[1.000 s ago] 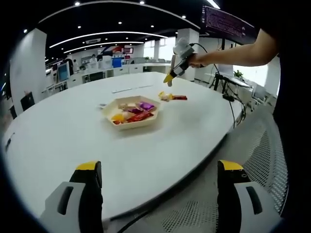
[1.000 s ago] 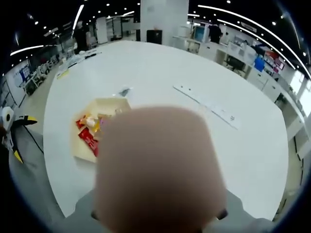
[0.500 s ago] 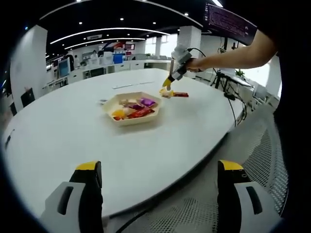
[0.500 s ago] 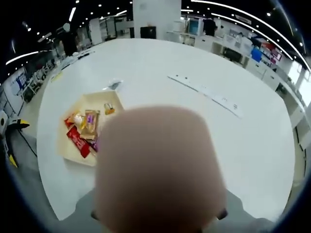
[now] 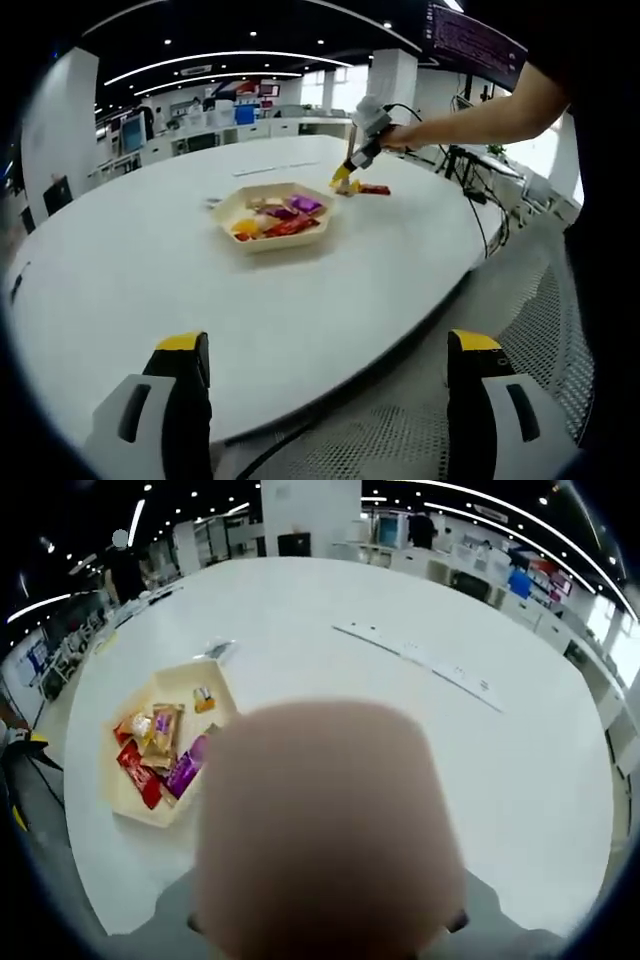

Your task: Place the target food into the container with the food tongs after gripping and lifting it, then release it inside without dropping or visibly crushing the food.

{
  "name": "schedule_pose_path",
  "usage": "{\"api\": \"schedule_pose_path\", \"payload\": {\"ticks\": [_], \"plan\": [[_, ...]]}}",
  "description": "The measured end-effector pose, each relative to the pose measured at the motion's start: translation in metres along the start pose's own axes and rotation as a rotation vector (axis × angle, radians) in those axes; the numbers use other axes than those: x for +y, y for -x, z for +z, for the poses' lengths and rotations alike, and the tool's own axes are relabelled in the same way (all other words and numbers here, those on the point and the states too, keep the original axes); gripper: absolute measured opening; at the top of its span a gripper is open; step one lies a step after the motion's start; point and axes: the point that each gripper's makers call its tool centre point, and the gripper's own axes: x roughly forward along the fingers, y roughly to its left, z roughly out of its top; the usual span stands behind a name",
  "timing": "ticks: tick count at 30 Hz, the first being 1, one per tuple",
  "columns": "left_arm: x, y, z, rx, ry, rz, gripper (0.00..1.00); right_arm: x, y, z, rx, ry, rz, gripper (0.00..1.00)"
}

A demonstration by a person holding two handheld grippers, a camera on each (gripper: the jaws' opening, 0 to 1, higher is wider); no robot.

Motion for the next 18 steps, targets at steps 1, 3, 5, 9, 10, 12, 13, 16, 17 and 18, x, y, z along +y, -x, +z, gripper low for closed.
{"api": "schedule_pose_path", "payload": {"ticks": [1,3,5,9,10,12,13,16,17,18], "plan": [[0.0000,0.0000,0.0000,0.000,0.000,0.000,0.96,-0.0004,-0.0005,0.0003,-0.001,-0.002,0.000,0.22],[-0.0001,-0.0002,-0.0006,0.004,0.001,-0.001,0.96,-0.0012,-0.0012,0.0008,-0.005,-0.005,-0.002,0.22],[-0.0001,-0.0002,-0.0009,0.005,0.001,-0.002,0.96,-0.0010,-0.0017,-0.0002,-0.005,-0.007,0.000,0.23],[0.0001,-0.0004,-0.0015,0.007,0.002,-0.001,0.96,-0.0001,-0.0020,-0.0034,-0.007,-0.005,0.001,0.23],[0.0001,-0.0005,-0.0017,0.008,0.002,-0.001,0.96,-0.0005,-0.0015,-0.0030,-0.011,-0.007,0.000,0.23],[-0.0002,-0.0005,-0.0019,0.009,0.001,-0.003,0.96,-0.0004,-0.0012,-0.0032,-0.013,-0.004,-0.002,0.24],[-0.0001,-0.0005,-0.0020,0.009,0.001,-0.003,0.96,-0.0011,-0.0006,-0.0032,-0.016,0.007,-0.011,0.24],[-0.0004,-0.0006,-0.0021,0.010,0.000,-0.005,0.96,-0.0008,0.0003,-0.0046,-0.014,0.021,-0.013,0.25],[-0.0005,-0.0006,-0.0021,0.010,0.000,-0.005,0.96,-0.0010,0.0008,-0.0051,-0.016,0.024,-0.015,0.25],[-0.0007,-0.0006,-0.0021,0.010,-0.001,-0.006,0.96,-0.0009,0.0010,-0.0049,-0.019,0.019,-0.015,0.25]]}}
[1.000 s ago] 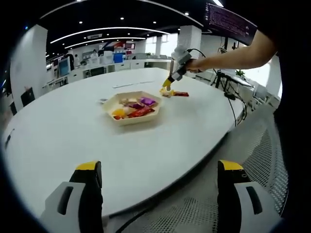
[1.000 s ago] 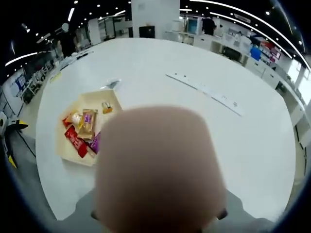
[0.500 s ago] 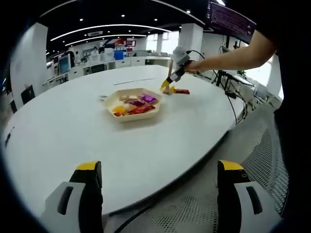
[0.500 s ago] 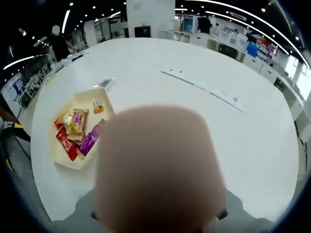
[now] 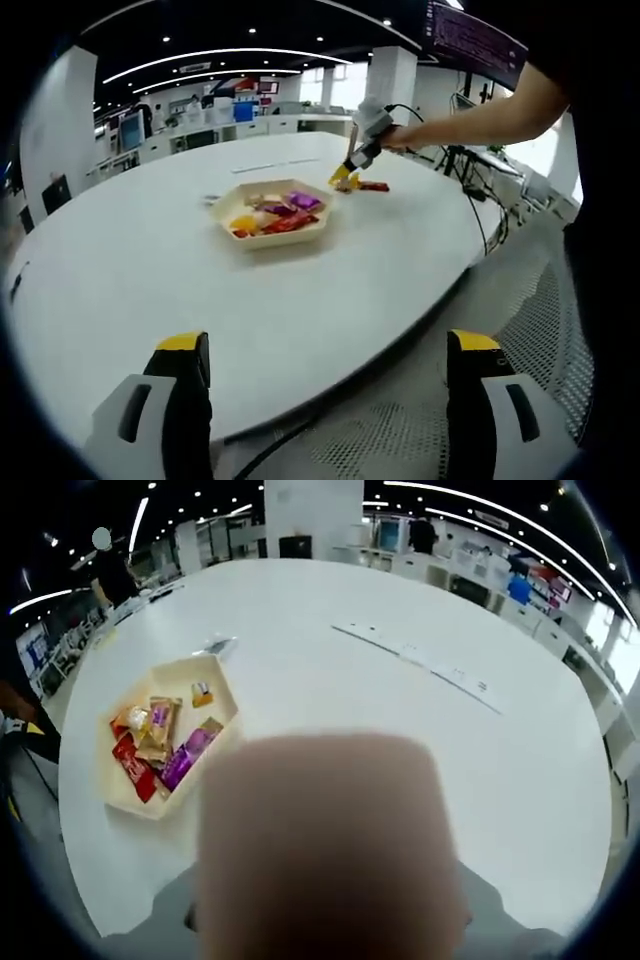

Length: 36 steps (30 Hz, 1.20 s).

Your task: Place the target food into the container with the food tongs after gripping and lifting it, then release it inside without dropping or visibly crushing the food.

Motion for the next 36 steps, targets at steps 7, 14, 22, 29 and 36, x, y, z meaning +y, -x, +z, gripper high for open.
{"api": "schedule_pose_path", "payload": {"ticks": [7,14,22,29,36], "plan": [[0.000,0.000,-0.001,0.004,-0.003,-0.002,0.96,0.004,-0.002,-0.001,0.008,0.056,-0.009,0.26],[0.000,0.000,-0.001,0.004,-0.005,-0.001,0.96,0.002,-0.002,-0.003,-0.001,0.074,-0.018,0.25],[0.000,0.000,-0.001,0.004,-0.006,0.002,0.96,0.000,0.000,-0.003,-0.012,0.076,-0.031,0.20],[0.001,0.000,-0.001,0.002,-0.009,0.002,0.96,-0.001,0.003,-0.001,-0.020,0.090,-0.037,0.19],[0.000,0.000,0.000,-0.001,-0.013,0.003,0.95,-0.001,0.009,-0.001,-0.022,0.090,-0.039,0.18]]}}
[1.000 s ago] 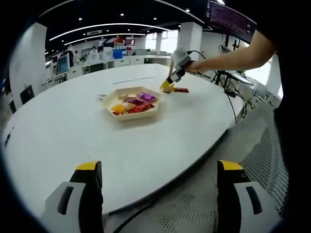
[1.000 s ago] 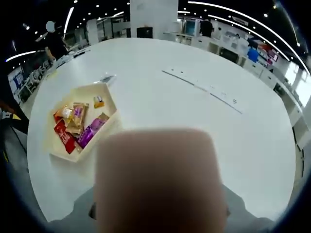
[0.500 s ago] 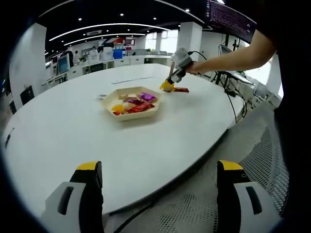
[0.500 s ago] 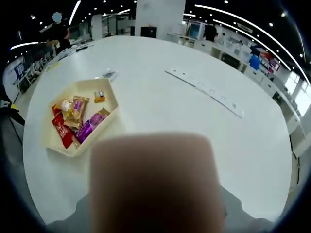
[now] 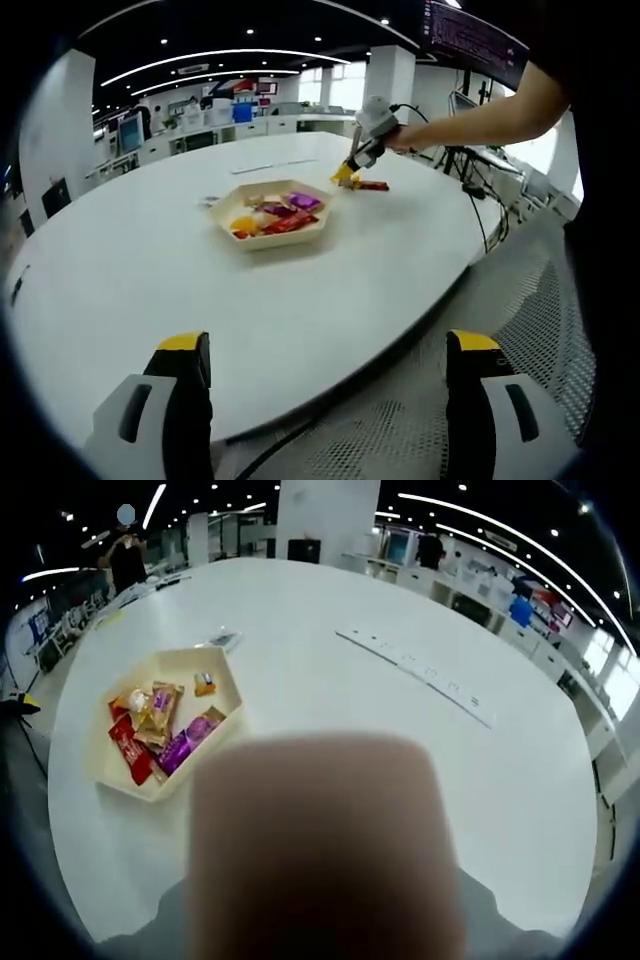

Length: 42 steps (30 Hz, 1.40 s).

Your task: Place the target food into the container with the food tongs after gripping and lifting it, then release it inside without dropping or visibly crushing the food.

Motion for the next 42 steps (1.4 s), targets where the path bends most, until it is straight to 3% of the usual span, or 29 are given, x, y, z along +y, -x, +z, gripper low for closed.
{"api": "schedule_pose_path", "payload": {"ticks": [15,26,42], "plan": [[0.000,0.000,0.001,-0.005,-0.012,0.000,0.95,-0.006,0.009,0.001,-0.001,-0.014,-0.016,0.17],[0.000,0.000,0.000,-0.004,-0.013,0.001,0.95,-0.011,0.013,0.000,0.018,-0.071,-0.021,0.16],[-0.001,0.001,0.003,-0.016,-0.025,0.001,0.95,-0.009,0.027,0.010,0.013,-0.058,-0.025,0.16]]}}
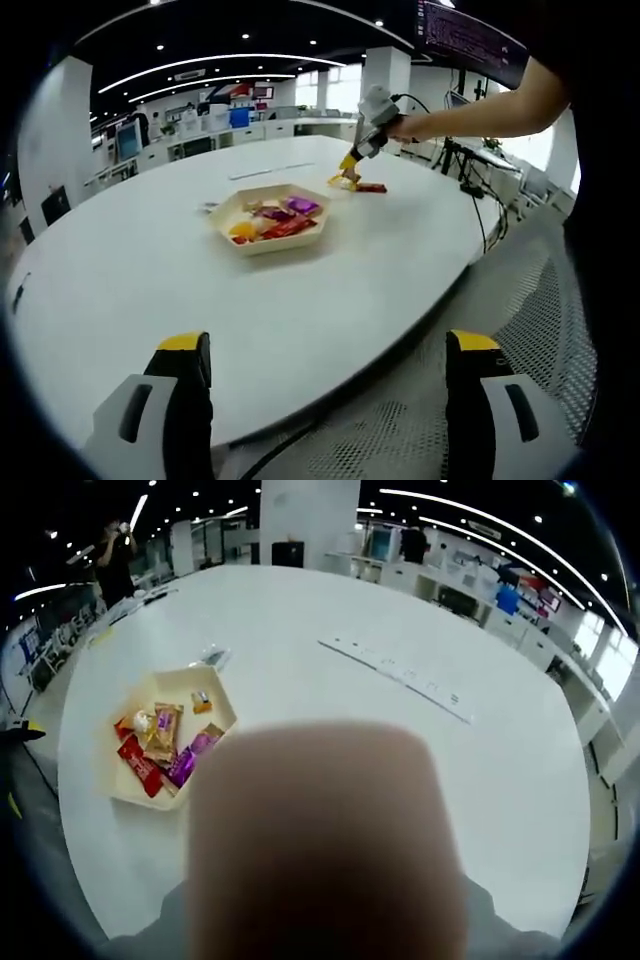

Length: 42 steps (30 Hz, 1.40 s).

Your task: Place the target food into the container with the food tongs after gripping and lifting it, then release it inside without dropping or visibly crushing the food.

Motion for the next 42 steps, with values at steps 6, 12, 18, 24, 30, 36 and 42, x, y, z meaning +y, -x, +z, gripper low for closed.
{"api": "schedule_pose_path", "payload": {"ticks": [6,12,18,24,30,36,42], "plan": [[0.000,0.000,0.001,-0.006,-0.007,0.001,0.95,0.000,0.009,0.003,0.006,0.018,-0.008,0.16],[0.000,0.001,0.002,-0.016,-0.014,0.001,0.95,0.001,0.019,0.010,0.000,0.021,-0.011,0.16],[-0.001,0.001,0.003,-0.025,-0.023,-0.001,0.95,0.001,0.029,0.017,-0.007,0.022,-0.016,0.17],[-0.001,0.001,0.005,-0.036,-0.028,0.000,0.95,0.002,0.042,0.025,-0.022,0.035,-0.025,0.17],[-0.001,0.002,0.006,-0.048,-0.035,-0.001,0.95,0.001,0.054,0.036,-0.038,0.046,-0.038,0.17],[-0.001,0.003,0.007,-0.058,-0.044,-0.001,0.94,0.000,0.069,0.049,-0.057,0.062,-0.053,0.17],[-0.002,0.003,0.009,-0.068,-0.049,-0.002,0.94,-0.001,0.074,0.052,-0.064,0.067,-0.060,0.17]]}}
